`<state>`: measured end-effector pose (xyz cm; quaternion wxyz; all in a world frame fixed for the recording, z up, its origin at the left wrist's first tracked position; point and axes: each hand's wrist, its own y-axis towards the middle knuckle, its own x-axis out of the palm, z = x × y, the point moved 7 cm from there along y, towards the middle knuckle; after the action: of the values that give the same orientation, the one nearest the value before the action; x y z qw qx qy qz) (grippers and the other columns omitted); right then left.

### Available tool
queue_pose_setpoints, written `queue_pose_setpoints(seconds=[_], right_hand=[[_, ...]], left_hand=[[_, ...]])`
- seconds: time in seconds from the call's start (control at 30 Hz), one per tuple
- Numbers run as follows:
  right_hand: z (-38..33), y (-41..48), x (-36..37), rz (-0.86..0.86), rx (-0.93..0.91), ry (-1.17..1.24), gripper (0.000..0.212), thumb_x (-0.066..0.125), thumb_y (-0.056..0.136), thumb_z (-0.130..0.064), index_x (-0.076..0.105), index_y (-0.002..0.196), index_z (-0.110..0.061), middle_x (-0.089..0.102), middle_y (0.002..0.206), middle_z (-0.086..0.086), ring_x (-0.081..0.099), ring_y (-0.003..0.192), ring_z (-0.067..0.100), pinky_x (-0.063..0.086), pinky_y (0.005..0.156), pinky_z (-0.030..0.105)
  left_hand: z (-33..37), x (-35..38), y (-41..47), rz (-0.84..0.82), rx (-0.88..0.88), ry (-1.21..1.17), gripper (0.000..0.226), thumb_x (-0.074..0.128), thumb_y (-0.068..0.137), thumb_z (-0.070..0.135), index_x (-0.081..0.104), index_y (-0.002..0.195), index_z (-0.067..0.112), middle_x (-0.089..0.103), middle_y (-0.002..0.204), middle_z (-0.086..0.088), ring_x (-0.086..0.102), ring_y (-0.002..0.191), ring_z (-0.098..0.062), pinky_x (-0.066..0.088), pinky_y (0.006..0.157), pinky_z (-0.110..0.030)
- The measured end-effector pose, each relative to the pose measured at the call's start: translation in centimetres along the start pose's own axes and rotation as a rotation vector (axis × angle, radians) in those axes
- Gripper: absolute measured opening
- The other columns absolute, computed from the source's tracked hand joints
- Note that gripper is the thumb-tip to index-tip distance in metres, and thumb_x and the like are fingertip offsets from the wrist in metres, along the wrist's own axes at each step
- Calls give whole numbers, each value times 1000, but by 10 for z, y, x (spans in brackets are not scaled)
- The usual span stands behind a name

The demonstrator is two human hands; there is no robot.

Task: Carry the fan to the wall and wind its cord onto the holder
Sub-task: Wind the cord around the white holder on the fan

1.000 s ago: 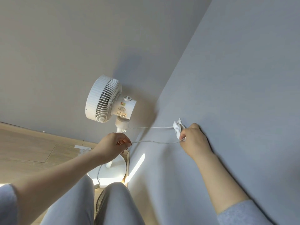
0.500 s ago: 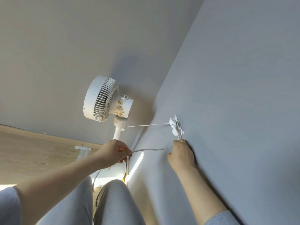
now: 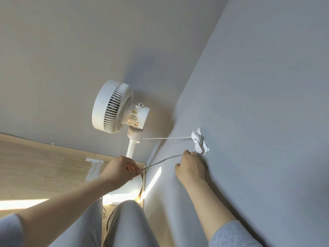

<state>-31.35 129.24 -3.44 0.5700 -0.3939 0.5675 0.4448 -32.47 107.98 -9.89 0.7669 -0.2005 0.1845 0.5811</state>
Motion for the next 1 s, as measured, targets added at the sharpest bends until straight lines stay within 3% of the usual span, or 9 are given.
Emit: queue_pose_setpoints(seconds=[0.1, 0.23, 0.33, 0.43, 0.57, 0.67, 0.77, 0.9, 1.0], right_hand=[[-8, 12, -2, -10, -55, -21, 8, 49, 89, -16, 47, 84, -10, 61, 108, 12, 57, 100, 29, 43, 77, 35], [-16, 28, 4, -47, -114, -37, 38, 49, 87, -12, 24, 59, -17, 47, 73, 3, 45, 74, 27, 32, 64, 30], [-19, 42, 7, -66, -122, -72, 39, 49, 86, -8, 24, 58, -16, 34, 62, -2, 45, 71, 26, 29, 52, 27], [-24, 57, 11, -81, -153, -98, 24, 48, 84, -4, 40, 63, -13, 49, 70, 2, 48, 71, 27, 23, 44, 25], [-40, 74, 14, -129, -222, -173, 22, 51, 84, -3, 69, 93, -13, 70, 95, 3, 64, 81, 26, 34, 53, 22], [-48, 87, 7, -146, -233, -222, 26, 50, 83, 0, 69, 95, -12, 66, 90, 4, 53, 72, 26, 26, 46, 19], [-47, 104, 4, -154, -208, -203, 26, 50, 81, 3, 69, 92, -10, 67, 88, 7, 58, 73, 31, 43, 59, 25], [-44, 120, -1, -168, -180, -195, 24, 51, 83, 1, 69, 96, -8, 69, 97, 11, 65, 85, 31, 42, 64, 25], [-37, 135, -12, -174, -138, -133, 22, 52, 80, 1, 70, 90, -5, 74, 90, 12, 71, 85, 29, 54, 70, 25]], left_hand=[[-2, 0, 9, 26, -10, 25, 14, 72, 78, 32, 69, 65, 29, 70, 63, 4, 66, 65, -15, 51, 60, -27], [-8, -1, 24, 62, -23, -3, 9, 73, 77, 31, 73, 71, 24, 66, 62, 11, 63, 65, -9, 44, 54, -20], [-11, 1, 34, 65, -25, -30, 10, 72, 78, 30, 75, 75, 21, 71, 70, 6, 65, 69, -12, 49, 59, -25], [-14, 6, 43, 62, -19, -49, 10, 71, 79, 28, 74, 74, 20, 72, 71, 2, 66, 70, -17, 50, 60, -27], [-18, 9, 56, 44, -1, -78, 11, 67, 83, 25, 70, 73, 22, 71, 70, -2, 65, 68, -19, 44, 57, -22], [-23, 13, 64, -5, -2, -123, 12, 66, 85, 24, 71, 79, 15, 72, 71, -1, 67, 66, -15, 51, 62, -26], [-32, 24, 71, -108, -36, -173, 19, 64, 86, 24, 71, 78, 8, 71, 66, -3, 63, 53, -5, 54, 63, -30], [-41, 33, 76, -150, -55, -164, 23, 61, 88, 28, 73, 76, 11, 68, 64, 0, 59, 52, 0, 48, 57, -15], [-41, 38, 82, -178, -46, -163, 21, 61, 88, 27, 73, 77, 14, 71, 67, -2, 61, 54, 1, 48, 55, -11]])
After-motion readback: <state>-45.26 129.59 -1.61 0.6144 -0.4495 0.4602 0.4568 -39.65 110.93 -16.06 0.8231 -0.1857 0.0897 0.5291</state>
